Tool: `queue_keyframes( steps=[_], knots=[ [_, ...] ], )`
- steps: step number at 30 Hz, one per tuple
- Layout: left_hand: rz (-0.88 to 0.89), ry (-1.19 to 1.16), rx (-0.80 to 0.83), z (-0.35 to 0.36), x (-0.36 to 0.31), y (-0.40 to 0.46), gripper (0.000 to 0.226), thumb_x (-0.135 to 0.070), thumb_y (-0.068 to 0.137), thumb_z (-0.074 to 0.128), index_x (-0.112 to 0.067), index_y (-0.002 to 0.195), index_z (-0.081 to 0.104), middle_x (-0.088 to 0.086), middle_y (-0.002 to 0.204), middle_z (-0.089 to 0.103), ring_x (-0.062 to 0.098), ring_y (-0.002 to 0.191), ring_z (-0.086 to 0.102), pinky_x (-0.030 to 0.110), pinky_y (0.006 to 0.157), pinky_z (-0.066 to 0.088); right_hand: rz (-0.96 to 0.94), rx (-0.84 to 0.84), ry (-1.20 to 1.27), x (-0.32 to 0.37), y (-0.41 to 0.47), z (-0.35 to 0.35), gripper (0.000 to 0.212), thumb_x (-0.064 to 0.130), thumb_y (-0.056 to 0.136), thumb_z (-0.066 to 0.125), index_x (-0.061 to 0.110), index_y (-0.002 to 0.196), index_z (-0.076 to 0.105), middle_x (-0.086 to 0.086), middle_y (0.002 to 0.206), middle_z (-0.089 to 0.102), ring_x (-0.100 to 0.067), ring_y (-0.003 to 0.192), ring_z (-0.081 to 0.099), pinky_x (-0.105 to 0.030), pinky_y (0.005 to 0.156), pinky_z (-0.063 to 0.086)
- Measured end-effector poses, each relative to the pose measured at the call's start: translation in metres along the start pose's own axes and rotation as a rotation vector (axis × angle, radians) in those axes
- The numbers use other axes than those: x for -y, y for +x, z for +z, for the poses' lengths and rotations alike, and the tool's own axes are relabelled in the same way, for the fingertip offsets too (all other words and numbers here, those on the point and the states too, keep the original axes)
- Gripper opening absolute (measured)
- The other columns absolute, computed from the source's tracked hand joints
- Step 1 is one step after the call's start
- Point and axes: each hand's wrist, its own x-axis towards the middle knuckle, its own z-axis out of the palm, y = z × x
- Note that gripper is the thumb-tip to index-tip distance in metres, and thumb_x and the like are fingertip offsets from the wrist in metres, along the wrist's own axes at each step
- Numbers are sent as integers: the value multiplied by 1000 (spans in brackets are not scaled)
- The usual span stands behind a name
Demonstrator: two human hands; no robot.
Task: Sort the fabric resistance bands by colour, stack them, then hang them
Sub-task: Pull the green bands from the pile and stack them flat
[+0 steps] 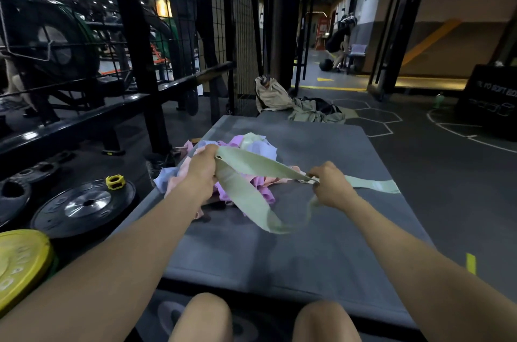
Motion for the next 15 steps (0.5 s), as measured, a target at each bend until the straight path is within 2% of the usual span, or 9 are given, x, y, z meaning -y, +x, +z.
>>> queue_keyframes(
  steps=[2, 4, 5, 6, 8, 10, 12, 13, 15],
  knots=[
    [-6, -36, -56, -8, 3, 9, 20, -34, 82, 60, -18, 91, 67, 3, 87, 68, 18, 71, 63, 27, 59, 49, 99, -14, 60, -9, 0, -2, 25, 11, 85, 59, 11, 109, 65, -16, 106, 59, -30, 95, 58, -29, 72, 44],
    [-35, -33, -85, -16, 14, 30, 41, -49, 67, 67, -21, 97, 69, 6, 100, 69, 23, 80, 67, 32, 61, 52, 234, -22, 234, -13, -1, -4, 19, 15, 81, 69, 7, 98, 66, -10, 81, 63, -19, 70, 61, -24, 57, 45],
    [-47, -5, -105, -24, 29, 60, 44, -55, 65, 68, -23, 95, 68, 6, 101, 69, 24, 82, 67, 34, 63, 52, 291, -17, 359, -14, -2, -5, 17, 14, 79, 72, 4, 91, 66, -8, 69, 59, -16, 56, 58, -23, 50, 46],
    [-56, 21, -112, -30, 40, 75, 47, -61, 63, 68, -25, 92, 68, 5, 101, 68, 24, 82, 67, 36, 64, 53, 342, -5, 491, -14, -3, -5, 16, 12, 77, 75, 1, 85, 66, -8, 64, 55, -16, 51, 54, -22, 47, 48],
    [-112, 42, -117, -31, 41, 71, 56, -73, 54, 69, -30, 90, 69, 4, 103, 69, 29, 84, 69, 43, 64, 52, 406, 52, 744, -13, -7, -6, 15, 7, 75, 76, 1, 77, 62, -8, 64, 53, -17, 55, 52, -22, 47, 49],
    [-56, 45, -65, -20, 23, 30, 43, -60, 72, 63, -24, 94, 65, 5, 102, 68, 30, 90, 67, 47, 76, 56, 431, 124, 975, -11, -9, -8, 14, 5, 74, 76, 3, 76, 62, -6, 63, 60, -14, 55, 58, -21, 49, 51],
    [-8, 37, -56, -15, 15, 7, 30, -46, 85, 56, -19, 99, 60, 4, 94, 65, 25, 87, 64, 42, 82, 55, 428, 238, 1084, -11, -12, -11, 10, 9, 76, 74, 5, 77, 64, -1, 61, 66, -10, 53, 62, -20, 54, 53],
    [-27, 38, -49, -20, 16, 9, 32, -47, 84, 57, -18, 98, 59, 3, 92, 64, 24, 82, 64, 40, 78, 55, 412, 301, 1082, -11, -14, -12, 10, 12, 79, 72, 7, 75, 64, 2, 59, 66, -8, 52, 61, -20, 54, 52],
    [-96, 22, -88, -39, 28, 33, 55, -57, 59, 68, -17, 97, 64, 6, 96, 69, 28, 78, 68, 46, 73, 55, 386, 364, 1056, -14, -17, -12, 24, 20, 85, 67, 14, 63, 58, 5, 54, 59, -6, 49, 56, -18, 53, 46]
  ],
)
